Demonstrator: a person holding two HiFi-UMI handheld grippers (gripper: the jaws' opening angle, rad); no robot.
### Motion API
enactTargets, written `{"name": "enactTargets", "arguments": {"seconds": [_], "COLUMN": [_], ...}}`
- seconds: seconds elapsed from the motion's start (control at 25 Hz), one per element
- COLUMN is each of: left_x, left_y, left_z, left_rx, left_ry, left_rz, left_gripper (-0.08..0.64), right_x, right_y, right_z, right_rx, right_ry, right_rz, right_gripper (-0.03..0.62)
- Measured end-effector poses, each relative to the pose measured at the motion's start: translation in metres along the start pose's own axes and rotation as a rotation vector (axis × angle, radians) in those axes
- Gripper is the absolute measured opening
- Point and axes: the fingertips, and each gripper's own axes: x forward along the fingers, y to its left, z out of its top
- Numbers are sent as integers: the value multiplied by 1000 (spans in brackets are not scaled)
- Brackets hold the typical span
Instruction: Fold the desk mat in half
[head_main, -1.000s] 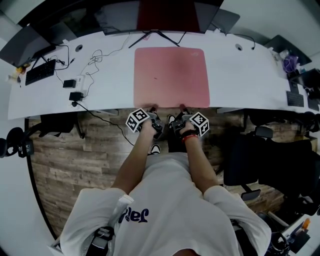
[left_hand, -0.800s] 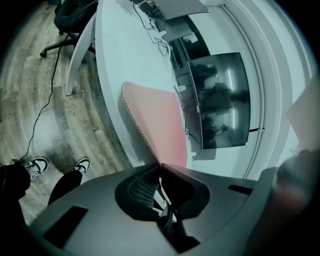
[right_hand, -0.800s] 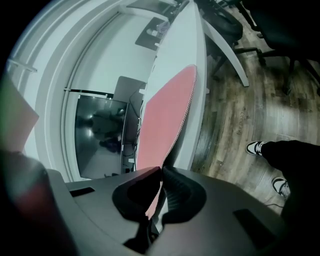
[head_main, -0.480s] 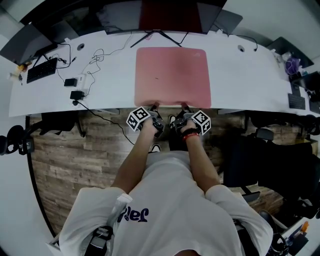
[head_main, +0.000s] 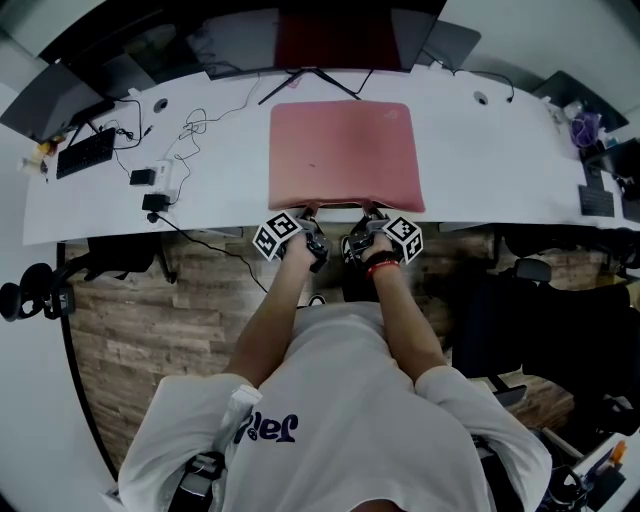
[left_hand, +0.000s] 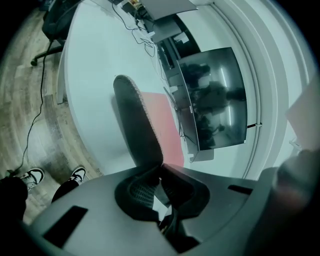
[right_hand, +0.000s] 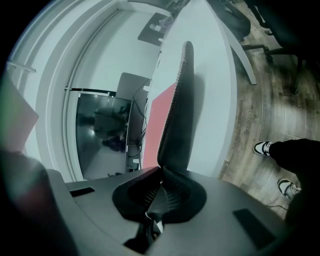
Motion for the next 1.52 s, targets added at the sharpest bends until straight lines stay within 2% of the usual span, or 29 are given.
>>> {"name": "enactTargets", "arguments": {"seconds": [0.24, 0.44, 1.04, 1.52], "left_x": [11, 18, 47, 75], "left_y": [-6, -8, -18, -27], "left_z": [6, 12, 30, 48], "left_rx": [-5, -14, -43, -36], "left_ry": [-10, -20, -50, -71], "left_rz": [-1, -10, -22, -14], "left_gripper": [32, 32, 32, 32], "right_x": [8, 16, 46, 78], "right_y": [4, 10, 21, 33], "right_z": [6, 7, 23, 38], "right_rx": [5, 53, 32, 30], "right_ry": [8, 12, 32, 51], "right_rz": [5, 24, 26, 39], "right_gripper": [29, 29, 29, 29]}}
